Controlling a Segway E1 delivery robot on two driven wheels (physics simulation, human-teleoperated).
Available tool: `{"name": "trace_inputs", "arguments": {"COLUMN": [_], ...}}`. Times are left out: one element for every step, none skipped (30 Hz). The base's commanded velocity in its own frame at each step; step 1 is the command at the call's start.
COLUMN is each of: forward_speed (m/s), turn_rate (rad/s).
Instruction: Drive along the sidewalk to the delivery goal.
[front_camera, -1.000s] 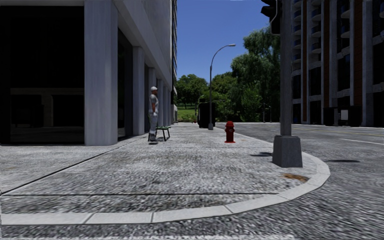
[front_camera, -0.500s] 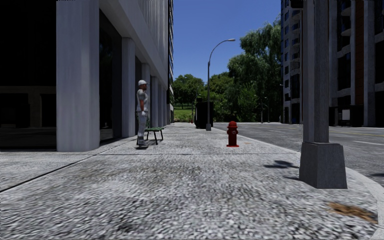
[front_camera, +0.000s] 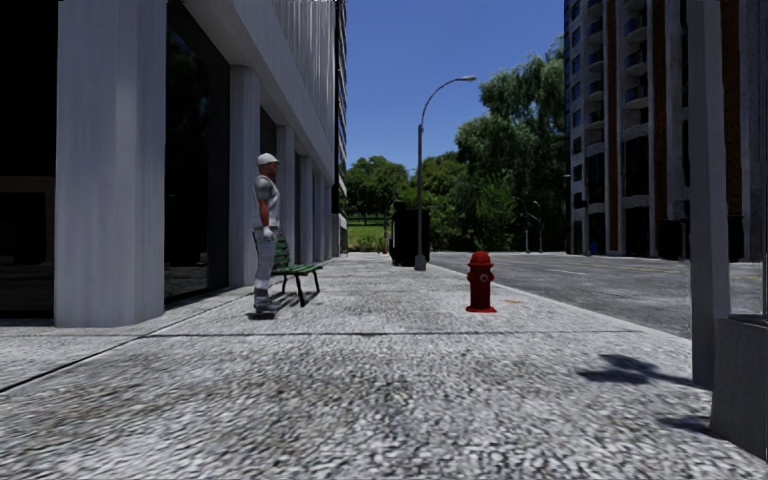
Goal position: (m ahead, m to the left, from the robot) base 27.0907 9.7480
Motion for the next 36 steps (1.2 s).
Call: {"name": "trace_inputs", "arguments": {"forward_speed": [1.56,1.54,1.54,1.53,1.53,1.53,1.53,1.53,1.53,1.53,1.53,1.53,1.53,1.53,1.53,1.53,1.53,1.53,1.53,1.53,1.6,1.6,2.0,2.0,2.0,2.0,2.0,2.0,2.0,2.0,2.0,2.0,2.0,2.0,2.0,2.0], "turn_rate": [0.0,0.0,0.0,0.0,0.0,0.0,0.0,0.0,0.0,0.0,0.0,0.0,0.0,0.0,0.0,0.0,0.0,0.0,0.0,0.0,0.0,0.0,0.0,0.0,0.0,0.0,0.0,0.0,0.0,0.0,0.0,0.0,0.0,0.0,0.0,0.0]}}
